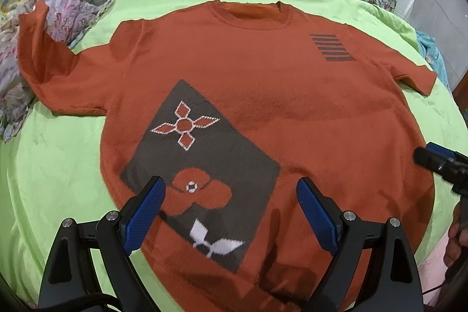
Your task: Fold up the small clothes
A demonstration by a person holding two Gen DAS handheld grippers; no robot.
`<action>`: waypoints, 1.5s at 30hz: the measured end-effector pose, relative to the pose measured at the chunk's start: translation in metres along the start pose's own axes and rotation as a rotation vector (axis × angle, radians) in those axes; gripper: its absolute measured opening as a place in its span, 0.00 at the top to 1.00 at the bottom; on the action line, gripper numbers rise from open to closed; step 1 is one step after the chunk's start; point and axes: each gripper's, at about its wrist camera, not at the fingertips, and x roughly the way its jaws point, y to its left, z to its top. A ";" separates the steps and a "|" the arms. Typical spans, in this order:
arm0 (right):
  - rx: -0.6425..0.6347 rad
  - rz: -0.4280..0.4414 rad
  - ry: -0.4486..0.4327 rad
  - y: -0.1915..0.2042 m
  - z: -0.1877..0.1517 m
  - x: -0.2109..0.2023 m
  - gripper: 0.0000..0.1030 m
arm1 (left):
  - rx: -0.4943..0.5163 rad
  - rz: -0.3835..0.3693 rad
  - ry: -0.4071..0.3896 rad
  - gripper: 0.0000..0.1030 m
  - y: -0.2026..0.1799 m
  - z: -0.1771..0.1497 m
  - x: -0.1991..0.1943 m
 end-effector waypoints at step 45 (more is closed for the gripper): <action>0.564 -0.012 -0.279 -0.291 0.166 -0.022 0.94 | -0.130 0.020 0.024 0.11 0.002 0.148 0.092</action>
